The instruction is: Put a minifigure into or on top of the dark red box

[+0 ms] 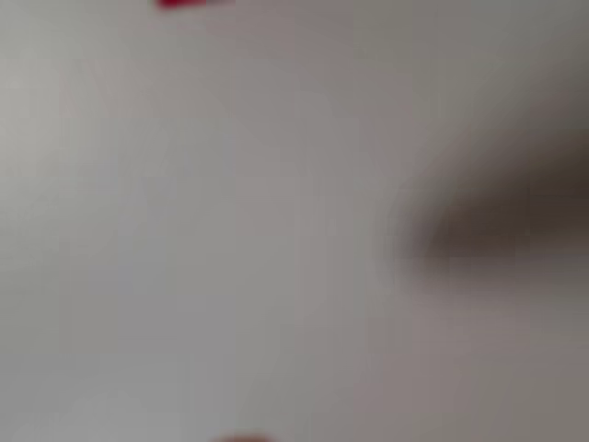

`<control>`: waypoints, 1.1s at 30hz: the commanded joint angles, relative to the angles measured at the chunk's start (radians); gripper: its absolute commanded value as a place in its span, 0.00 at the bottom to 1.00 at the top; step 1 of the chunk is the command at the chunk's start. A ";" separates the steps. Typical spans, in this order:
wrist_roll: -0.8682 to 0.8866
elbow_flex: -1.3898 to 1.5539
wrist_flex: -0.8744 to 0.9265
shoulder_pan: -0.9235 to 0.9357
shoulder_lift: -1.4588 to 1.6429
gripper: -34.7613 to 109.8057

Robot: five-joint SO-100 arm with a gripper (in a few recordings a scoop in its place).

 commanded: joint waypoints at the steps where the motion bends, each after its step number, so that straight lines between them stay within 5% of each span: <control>1: -0.046 -0.063 -0.028 0.002 -0.046 0.37; 33: -0.115 -0.270 -0.038 0.020 -0.268 0.36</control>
